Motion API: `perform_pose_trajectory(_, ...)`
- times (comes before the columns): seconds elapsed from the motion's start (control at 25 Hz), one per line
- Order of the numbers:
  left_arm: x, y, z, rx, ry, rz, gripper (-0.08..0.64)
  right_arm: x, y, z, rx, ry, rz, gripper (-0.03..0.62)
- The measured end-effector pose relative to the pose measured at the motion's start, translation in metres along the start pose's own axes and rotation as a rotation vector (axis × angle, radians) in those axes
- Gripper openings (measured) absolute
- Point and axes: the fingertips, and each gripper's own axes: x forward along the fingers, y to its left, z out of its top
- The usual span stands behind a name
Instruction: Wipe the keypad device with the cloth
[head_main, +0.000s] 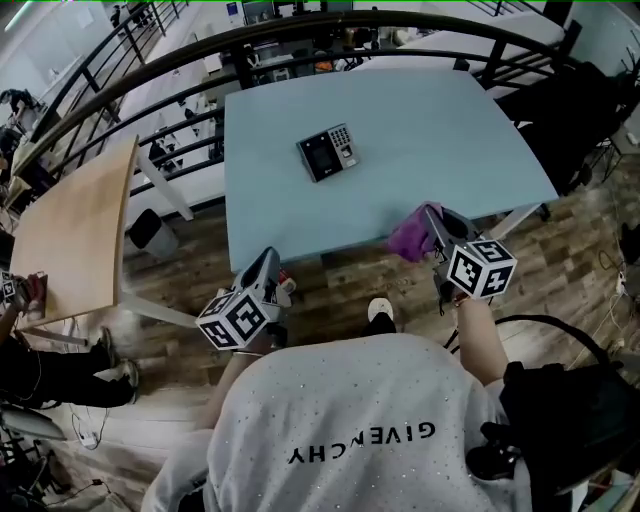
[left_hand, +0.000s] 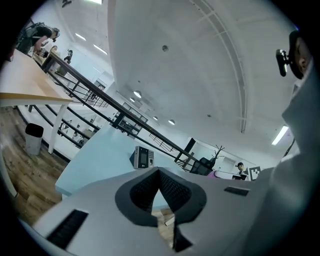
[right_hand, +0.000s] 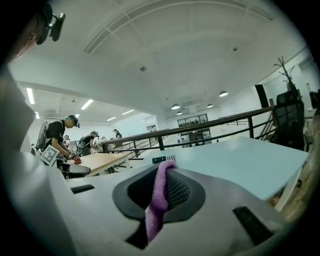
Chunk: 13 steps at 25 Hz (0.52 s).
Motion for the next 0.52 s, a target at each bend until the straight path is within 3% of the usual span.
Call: perform_pose_trajectory(0.52,-0.005,-0.010,0.005,-0.018,0.006,-0.048,0.000,-0.022,0.006,0.007,-0.032,0.022,-0.065,0.012)
